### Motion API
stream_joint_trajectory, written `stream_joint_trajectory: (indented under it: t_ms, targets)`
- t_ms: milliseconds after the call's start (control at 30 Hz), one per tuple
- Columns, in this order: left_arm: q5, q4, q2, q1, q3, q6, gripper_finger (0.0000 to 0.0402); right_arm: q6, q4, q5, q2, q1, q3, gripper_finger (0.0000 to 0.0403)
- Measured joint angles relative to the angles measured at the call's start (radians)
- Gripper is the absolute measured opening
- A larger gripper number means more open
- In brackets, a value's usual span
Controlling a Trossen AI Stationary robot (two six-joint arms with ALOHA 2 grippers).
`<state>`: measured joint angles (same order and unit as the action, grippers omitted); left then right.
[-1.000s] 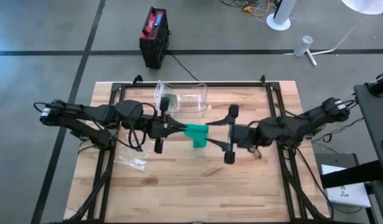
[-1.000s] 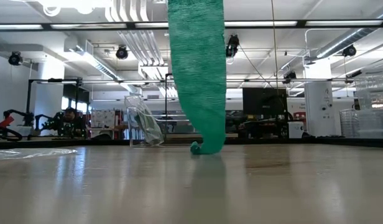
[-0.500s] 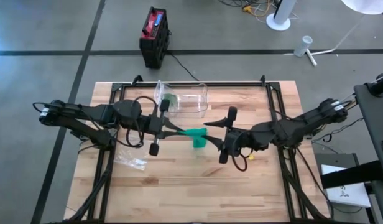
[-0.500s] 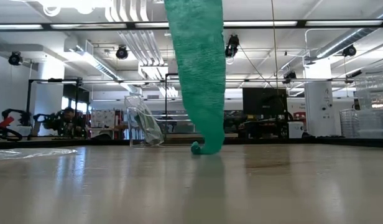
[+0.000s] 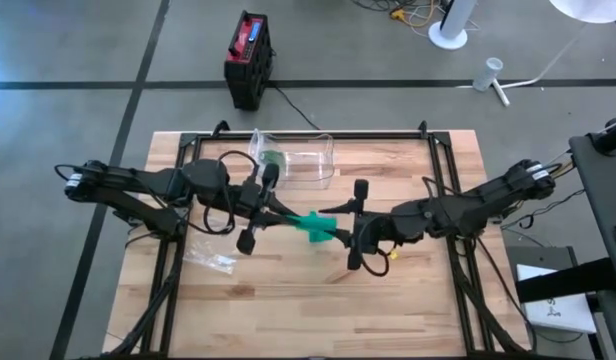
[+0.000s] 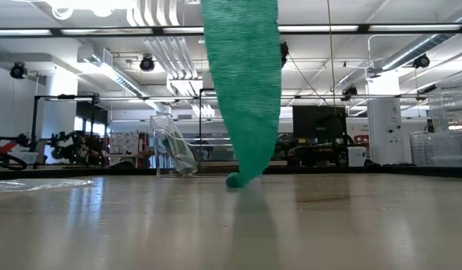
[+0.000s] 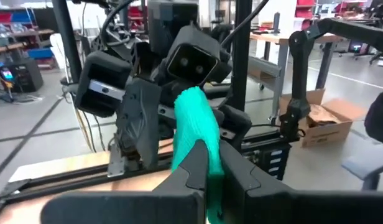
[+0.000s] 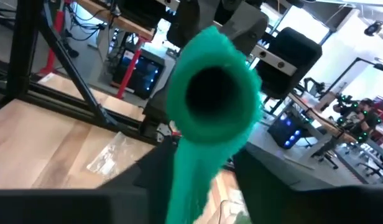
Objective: Roll bandage
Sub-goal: Roll the blue bandage
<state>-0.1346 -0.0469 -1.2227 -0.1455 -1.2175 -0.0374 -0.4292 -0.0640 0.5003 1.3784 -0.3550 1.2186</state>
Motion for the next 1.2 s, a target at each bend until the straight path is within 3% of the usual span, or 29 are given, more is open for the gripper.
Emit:
stream_joint_trajectory:
  t_ms: [167, 500, 667, 767, 933, 1200]
  targets:
    - [-0.019, 0.005, -0.009, 0.000, 0.000, 0.045, 0.0006, -0.001, 0.002, 0.032, 0.006, -0.001, 0.000, 0.0016]
    - [-0.110, 0.149, -0.005, 0.000, 0.000, 0.139, 0.0006, 0.128, 0.082, 0.110, 0.006, -0.003, -0.050, 0.0001]
    - [-0.092, 0.164, 0.002, 0.008, 0.001, 0.179, 0.0006, 0.178, 0.082, 0.098, 0.003, -0.015, -0.080, 0.0000]
    - [-0.037, 0.160, 0.003, 0.009, 0.001, 0.104, 0.0006, 0.206, 0.082, 0.044, 0.003, -0.013, -0.070, 0.0000]
    - [0.034, 0.162, -0.018, 0.009, 0.001, -0.070, 0.0006, 0.254, 0.096, 0.019, -0.001, -0.013, -0.021, 0.0029]
    - [0.042, 0.097, 0.019, 0.009, 0.001, -0.271, 0.0006, 0.363, 0.274, 0.027, -0.081, -0.017, 0.028, 0.0158]
